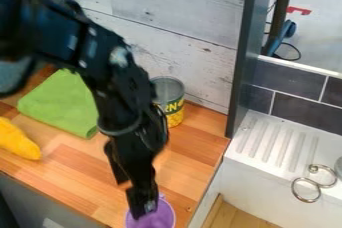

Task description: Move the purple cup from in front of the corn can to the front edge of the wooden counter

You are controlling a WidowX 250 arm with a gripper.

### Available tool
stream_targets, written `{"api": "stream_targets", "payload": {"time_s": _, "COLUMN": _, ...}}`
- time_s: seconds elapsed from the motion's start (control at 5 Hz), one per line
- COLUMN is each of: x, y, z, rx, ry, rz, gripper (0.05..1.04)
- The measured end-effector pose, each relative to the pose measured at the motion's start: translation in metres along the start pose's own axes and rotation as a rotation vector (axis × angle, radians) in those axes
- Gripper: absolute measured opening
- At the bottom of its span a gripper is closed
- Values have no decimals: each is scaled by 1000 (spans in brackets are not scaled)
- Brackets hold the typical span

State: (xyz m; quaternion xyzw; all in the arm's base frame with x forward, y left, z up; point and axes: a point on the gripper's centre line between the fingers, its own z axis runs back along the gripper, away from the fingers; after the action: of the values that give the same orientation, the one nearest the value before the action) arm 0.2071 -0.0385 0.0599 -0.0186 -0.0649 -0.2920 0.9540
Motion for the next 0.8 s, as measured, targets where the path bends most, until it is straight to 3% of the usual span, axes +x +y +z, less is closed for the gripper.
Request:
{"api": "stream_targets", "payload": {"time_s": 0.2, "x": -12, "y": 14, "z": 33, "rx": 29, "ry": -87, "rz": 49, "gripper": 1001}}
{"api": "stream_targets", "payload": {"time_s": 0.4, "x": -36, "y": 32, "z": 47, "rx": 13, "ry": -95, "rz": 127, "gripper": 1001}}
{"api": "stream_targets", "payload": {"time_s": 0.6, "x": -43, "y": 47, "z": 44, "rx": -19, "ry": -33, "rz": 183, "gripper": 1001}}
{"api": "stream_targets", "payload": {"time_s": 0.8, "x": -32, "y": 66, "z": 37, "rx": -47, "ry": 39, "rz": 184, "gripper": 1001}}
